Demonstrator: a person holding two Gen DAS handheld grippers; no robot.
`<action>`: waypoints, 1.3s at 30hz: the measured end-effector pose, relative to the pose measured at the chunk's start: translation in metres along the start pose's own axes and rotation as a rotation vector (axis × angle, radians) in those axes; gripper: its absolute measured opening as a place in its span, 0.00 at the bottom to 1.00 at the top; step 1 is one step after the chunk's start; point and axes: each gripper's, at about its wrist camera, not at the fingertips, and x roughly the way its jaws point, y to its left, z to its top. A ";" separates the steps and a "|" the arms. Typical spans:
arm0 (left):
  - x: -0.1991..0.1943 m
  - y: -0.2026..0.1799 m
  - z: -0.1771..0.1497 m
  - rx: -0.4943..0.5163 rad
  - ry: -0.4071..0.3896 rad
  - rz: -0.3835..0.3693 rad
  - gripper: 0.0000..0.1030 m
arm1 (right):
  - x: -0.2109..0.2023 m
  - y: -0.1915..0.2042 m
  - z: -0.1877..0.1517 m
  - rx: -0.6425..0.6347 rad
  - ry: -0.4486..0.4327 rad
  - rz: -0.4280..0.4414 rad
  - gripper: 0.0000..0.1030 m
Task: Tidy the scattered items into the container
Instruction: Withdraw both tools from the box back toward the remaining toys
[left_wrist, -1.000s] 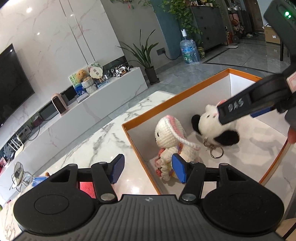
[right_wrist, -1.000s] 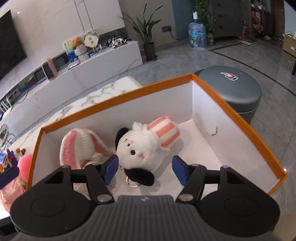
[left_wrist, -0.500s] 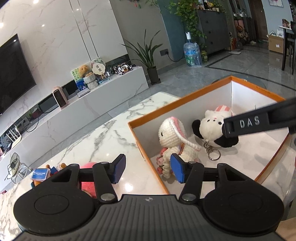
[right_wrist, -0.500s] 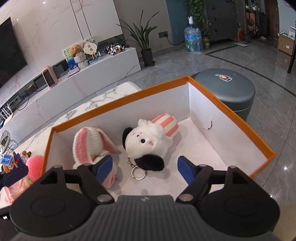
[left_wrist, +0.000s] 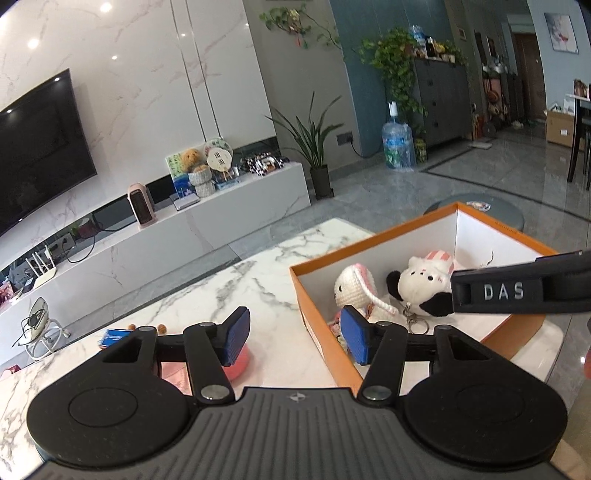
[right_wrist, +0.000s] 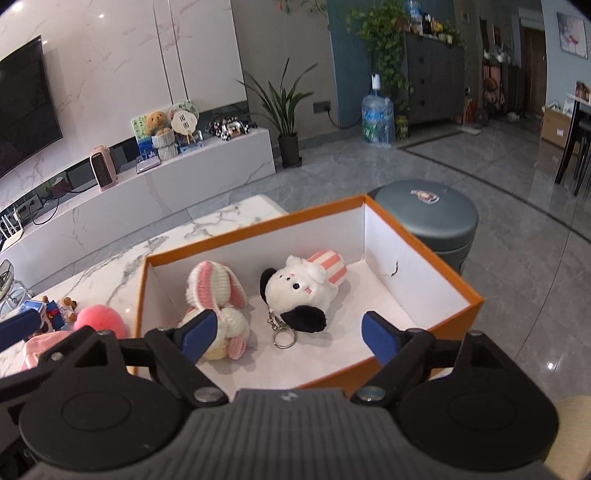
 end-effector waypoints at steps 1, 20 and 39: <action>-0.005 0.001 0.000 -0.005 -0.005 0.001 0.63 | -0.006 0.002 -0.001 -0.008 -0.008 -0.003 0.86; -0.066 0.033 -0.031 -0.118 -0.015 0.032 0.78 | -0.082 0.038 -0.039 -0.149 -0.083 -0.014 0.88; -0.104 0.102 -0.078 -0.268 0.007 0.143 0.79 | -0.129 0.115 -0.087 -0.357 -0.152 0.029 0.89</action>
